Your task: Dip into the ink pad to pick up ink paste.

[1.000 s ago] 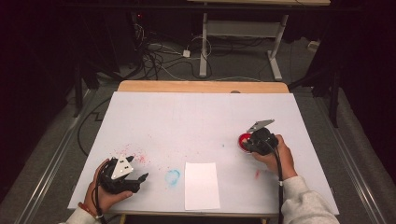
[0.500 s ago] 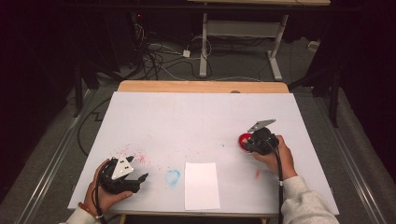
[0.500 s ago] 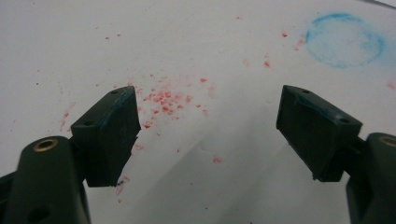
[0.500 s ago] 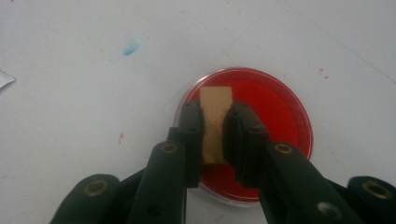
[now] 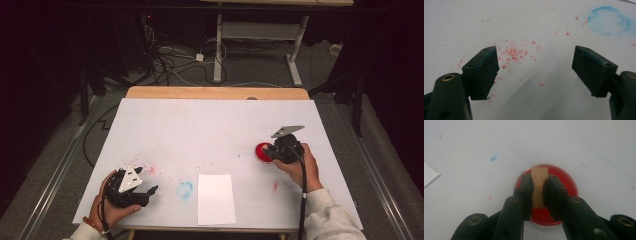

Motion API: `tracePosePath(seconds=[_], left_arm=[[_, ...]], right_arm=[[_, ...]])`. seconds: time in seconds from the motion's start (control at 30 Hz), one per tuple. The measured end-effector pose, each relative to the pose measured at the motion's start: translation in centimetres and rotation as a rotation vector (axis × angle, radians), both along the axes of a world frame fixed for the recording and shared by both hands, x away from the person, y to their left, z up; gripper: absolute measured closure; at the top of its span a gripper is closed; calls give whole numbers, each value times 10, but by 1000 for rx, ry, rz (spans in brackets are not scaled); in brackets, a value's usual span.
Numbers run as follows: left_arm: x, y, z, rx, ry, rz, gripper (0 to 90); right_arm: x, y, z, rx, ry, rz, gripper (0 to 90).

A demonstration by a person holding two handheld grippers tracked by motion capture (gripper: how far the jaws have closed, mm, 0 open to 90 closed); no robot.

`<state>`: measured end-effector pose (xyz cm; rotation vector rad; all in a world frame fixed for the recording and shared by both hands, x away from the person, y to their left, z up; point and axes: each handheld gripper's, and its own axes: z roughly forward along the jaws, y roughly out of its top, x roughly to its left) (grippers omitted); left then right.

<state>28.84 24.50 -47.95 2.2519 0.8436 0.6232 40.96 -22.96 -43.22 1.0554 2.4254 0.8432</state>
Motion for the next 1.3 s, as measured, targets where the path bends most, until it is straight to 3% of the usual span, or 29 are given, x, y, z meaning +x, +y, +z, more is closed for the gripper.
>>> tracePosePath(seconds=[0.27,0.6,0.83,1.3], left_arm=[[0,-1,0,8,0,-8,208],[0,0,0,9,1,-10,208],[0,-1,0,6,0,-11,208],[-1,-1,0,7,-2,-11,208]], right_arm=[[-9,-5,19,15,-82,-1,761],[-18,-9,36,49,-138,7,761],[-23,-9,43,78,-154,25,761],[-34,-5,53,79,-193,52,761]])
